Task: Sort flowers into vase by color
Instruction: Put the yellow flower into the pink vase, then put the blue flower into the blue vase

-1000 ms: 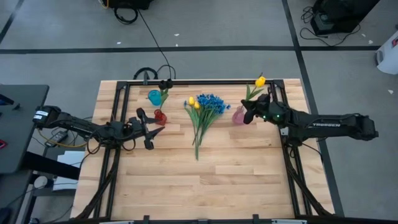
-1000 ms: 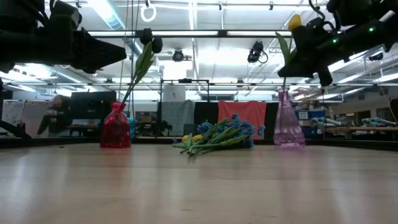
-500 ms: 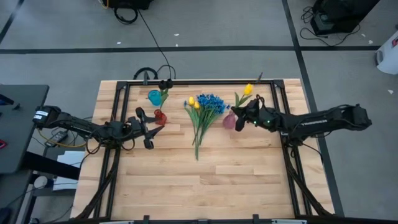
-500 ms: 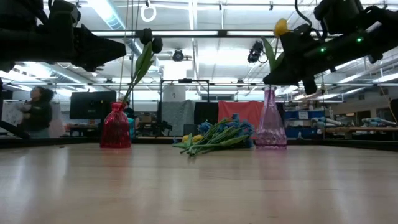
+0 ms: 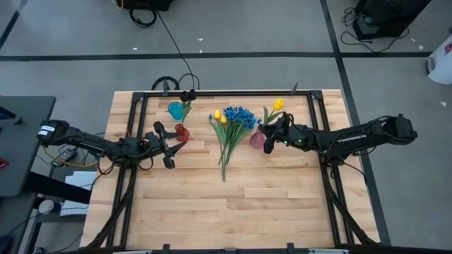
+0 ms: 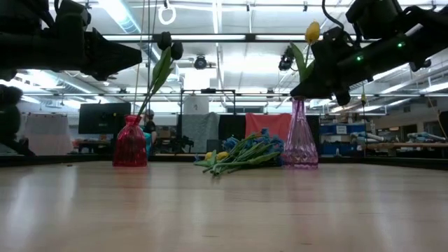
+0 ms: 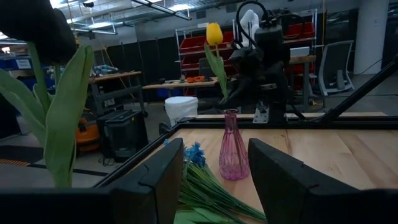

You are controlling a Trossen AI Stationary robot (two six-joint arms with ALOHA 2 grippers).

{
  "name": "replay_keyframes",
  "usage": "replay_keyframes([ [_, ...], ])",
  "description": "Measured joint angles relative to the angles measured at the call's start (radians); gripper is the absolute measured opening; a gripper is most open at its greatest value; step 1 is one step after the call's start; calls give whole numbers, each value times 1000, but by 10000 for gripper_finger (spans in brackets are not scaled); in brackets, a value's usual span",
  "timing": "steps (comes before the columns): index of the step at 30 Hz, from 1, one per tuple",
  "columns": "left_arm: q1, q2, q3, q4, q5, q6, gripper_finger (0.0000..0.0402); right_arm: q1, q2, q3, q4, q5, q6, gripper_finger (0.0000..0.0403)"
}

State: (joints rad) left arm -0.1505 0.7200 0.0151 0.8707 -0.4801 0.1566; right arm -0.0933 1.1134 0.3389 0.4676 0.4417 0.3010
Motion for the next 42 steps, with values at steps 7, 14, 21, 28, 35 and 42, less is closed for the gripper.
replay_keyframes([
  [7, 0, 0, 0, 0, 0, -17, 188, 0, -26, 0, -23, -24, -15, 140],
  [14, 0, 0, 0, 0, -2, -29, 188, 1, -120, 0, -118, -20, -13, 204],
  [21, 0, 0, 0, 2, -2, -37, 188, 1, -227, 0, -231, -46, -13, 246],
  [28, 0, 0, 0, 28, 6, -156, 188, 0, -346, 0, -392, -66, -16, 287],
  [35, -25, 7, 7, 8, 125, -320, 188, 1, -477, 0, -540, -107, 13, 310],
  [42, -186, 147, 154, -206, 134, -349, 188, 4, -590, 0, -703, -125, 140, 302],
])
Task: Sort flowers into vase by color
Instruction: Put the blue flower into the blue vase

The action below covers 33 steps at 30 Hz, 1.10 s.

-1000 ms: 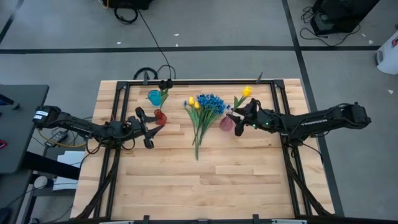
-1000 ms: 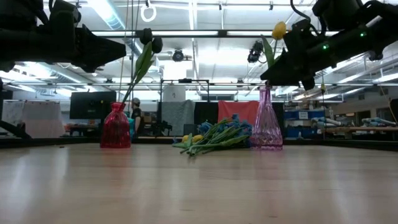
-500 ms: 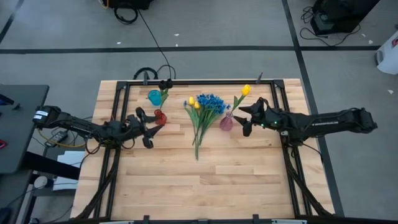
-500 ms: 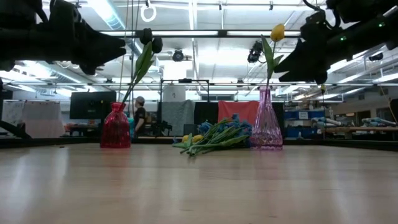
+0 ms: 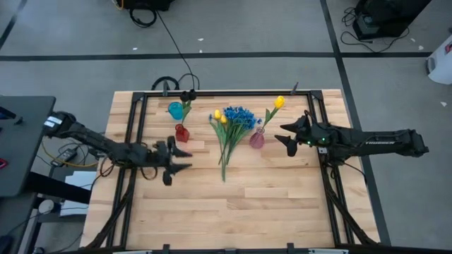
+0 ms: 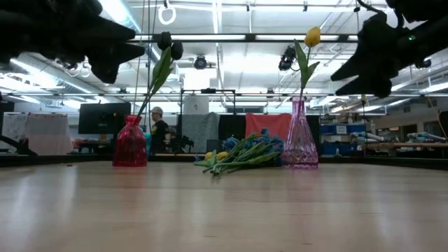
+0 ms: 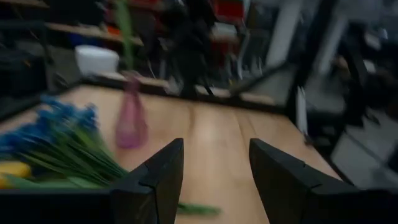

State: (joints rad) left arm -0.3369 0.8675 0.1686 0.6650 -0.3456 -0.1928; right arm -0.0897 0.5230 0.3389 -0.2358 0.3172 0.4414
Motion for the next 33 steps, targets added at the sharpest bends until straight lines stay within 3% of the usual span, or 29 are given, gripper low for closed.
replay_keyframes([
  [6, -88, 236, 126, -32, -91, -92, 188, 34, -43, 0, -137, 0, 139, 290],
  [13, -96, 505, 216, -33, -265, -389, 188, 96, -7, 0, -185, 33, 248, 278],
  [17, -88, 651, 285, -34, -361, -473, 188, 138, 33, 0, -184, 33, 258, 271],
  [26, 55, 882, 524, -203, -355, -494, 188, 260, 66, 0, -182, 50, 258, 255],
  [33, 212, 959, 568, -236, -302, -494, 188, 408, 66, 0, -149, 133, 287, 251],
])
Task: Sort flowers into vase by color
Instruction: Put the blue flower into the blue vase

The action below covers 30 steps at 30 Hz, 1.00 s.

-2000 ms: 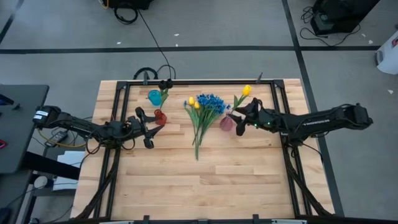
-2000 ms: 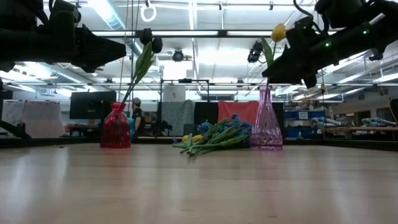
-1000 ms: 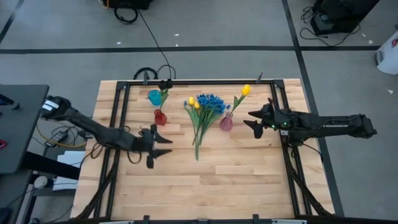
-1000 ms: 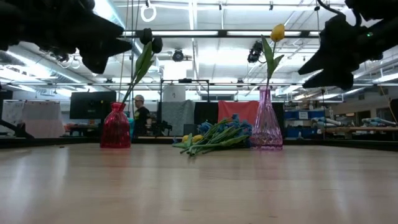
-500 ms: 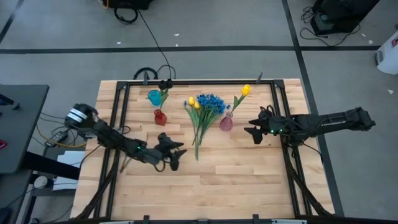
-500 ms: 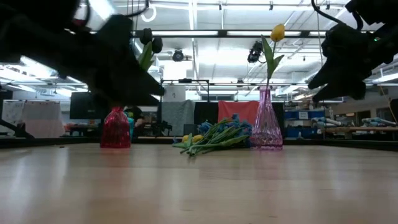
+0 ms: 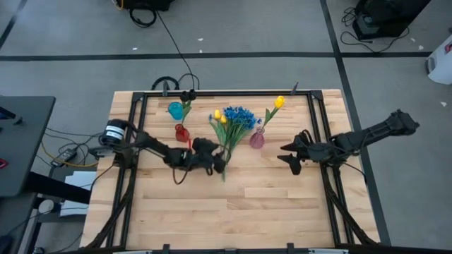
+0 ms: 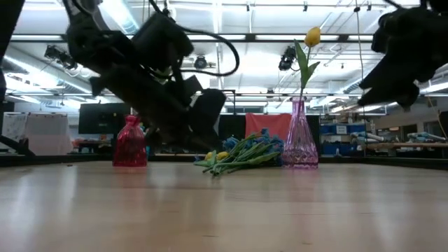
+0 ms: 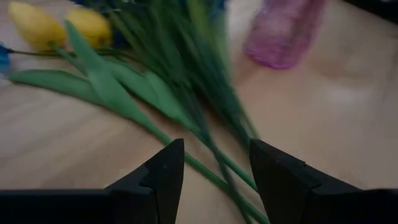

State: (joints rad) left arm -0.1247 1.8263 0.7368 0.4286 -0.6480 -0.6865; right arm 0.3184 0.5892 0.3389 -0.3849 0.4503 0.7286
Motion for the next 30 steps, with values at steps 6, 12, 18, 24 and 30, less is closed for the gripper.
replay_keyframes([
  [6, 63, 2, 0, 40, 44, 55, 188, 117, 11, 0, 68, 99, 0, 251],
  [12, 101, 27, 2, 133, 115, 73, 188, 165, 46, 0, 114, 126, -6, 251],
  [18, 117, 131, 65, 142, 120, 82, 188, 180, 91, 0, 127, 125, -7, 251],
  [24, 133, 192, 120, 139, 114, 85, 180, 180, 100, 0, 131, 110, -7, 251],
  [30, 143, 202, 123, 130, 104, 83, 110, 189, 93, 0, 138, 98, -16, 251],
])
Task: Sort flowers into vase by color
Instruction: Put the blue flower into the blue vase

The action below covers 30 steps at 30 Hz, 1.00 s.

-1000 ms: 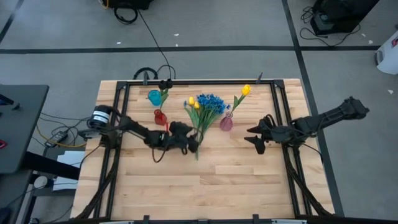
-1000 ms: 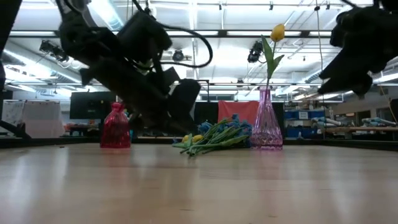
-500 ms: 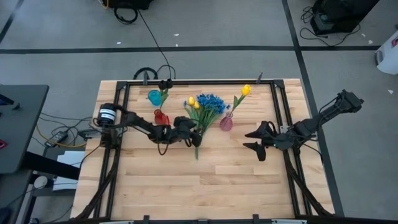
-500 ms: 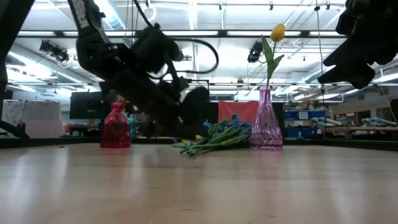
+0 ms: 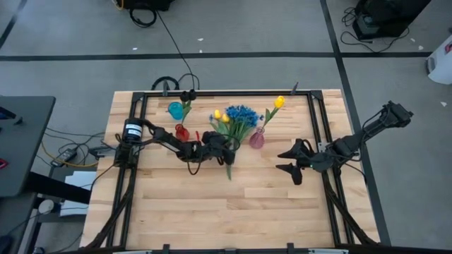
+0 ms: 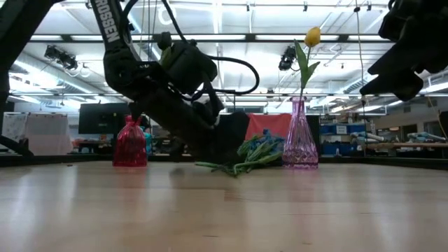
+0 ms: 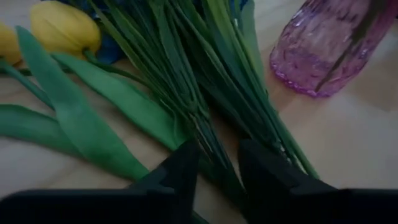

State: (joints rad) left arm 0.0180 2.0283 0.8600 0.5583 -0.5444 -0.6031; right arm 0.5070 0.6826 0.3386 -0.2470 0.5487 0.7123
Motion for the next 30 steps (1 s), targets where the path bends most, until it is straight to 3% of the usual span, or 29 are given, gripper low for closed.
replay_keyframes([
  [5, 1, 2, -2, 13, -14, 22, 30, 12, -3, 0, 0, -14, -8, 251],
  [7, -3, -5, -3, 20, -12, 49, 17, 15, -3, 0, 0, -23, -8, 251],
  [16, -8, -189, -67, -14, -113, 200, 45, 22, -38, 0, 8, 24, -1, 251],
  [30, -48, -612, -71, -59, -116, 548, 34, 21, -74, 0, 72, 141, -34, 251],
])
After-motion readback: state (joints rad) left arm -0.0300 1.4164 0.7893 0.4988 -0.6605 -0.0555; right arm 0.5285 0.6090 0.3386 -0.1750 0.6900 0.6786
